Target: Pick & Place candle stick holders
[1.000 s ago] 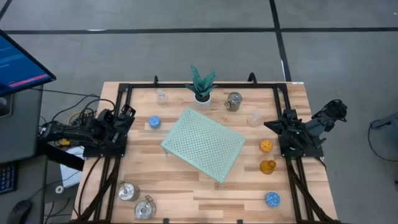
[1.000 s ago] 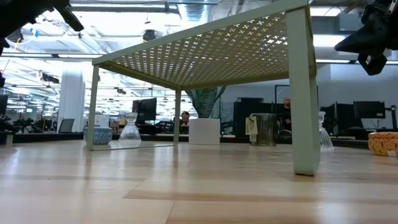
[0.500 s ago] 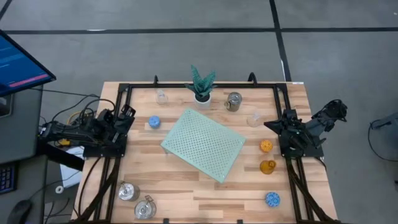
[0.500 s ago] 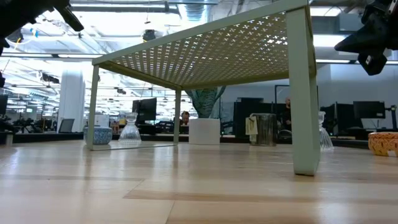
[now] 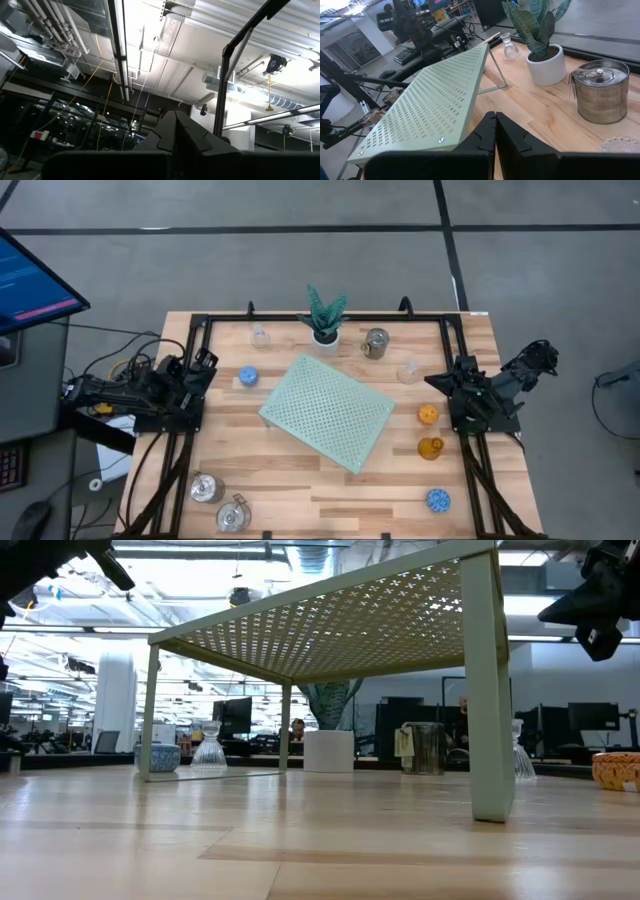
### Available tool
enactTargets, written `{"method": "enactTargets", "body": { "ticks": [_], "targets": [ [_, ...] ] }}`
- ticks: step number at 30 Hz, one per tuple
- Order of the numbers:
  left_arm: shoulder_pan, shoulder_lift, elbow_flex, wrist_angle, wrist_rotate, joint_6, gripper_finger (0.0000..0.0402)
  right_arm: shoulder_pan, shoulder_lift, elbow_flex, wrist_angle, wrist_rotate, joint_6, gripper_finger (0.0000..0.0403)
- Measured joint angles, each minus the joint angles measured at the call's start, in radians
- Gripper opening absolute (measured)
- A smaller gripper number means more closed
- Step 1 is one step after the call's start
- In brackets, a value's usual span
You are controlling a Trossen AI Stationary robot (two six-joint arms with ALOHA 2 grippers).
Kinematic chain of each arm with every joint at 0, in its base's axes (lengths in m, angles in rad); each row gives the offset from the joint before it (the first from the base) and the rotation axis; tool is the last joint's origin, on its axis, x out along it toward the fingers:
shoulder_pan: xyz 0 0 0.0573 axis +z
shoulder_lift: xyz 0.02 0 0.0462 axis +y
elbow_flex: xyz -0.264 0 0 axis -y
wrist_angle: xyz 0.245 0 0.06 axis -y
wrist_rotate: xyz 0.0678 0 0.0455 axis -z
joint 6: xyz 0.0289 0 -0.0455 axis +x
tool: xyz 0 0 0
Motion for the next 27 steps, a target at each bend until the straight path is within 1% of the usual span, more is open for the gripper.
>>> {"method": "enactTargets", "body": {
  "ticks": [23, 27],
  "targets": [
    [0.000, 0.000, 0.000, 0.000, -0.001, 0.000, 0.0008, 0.000, 0.000, 0.000, 0.000, 0.000, 0.000, 0.0000],
    [0.000, 0.000, 0.000, 0.000, -0.059, 0.000, 0.0008, 0.000, 0.000, 0.000, 0.000, 0.000, 0.000, 0.0000]
  ]
}}
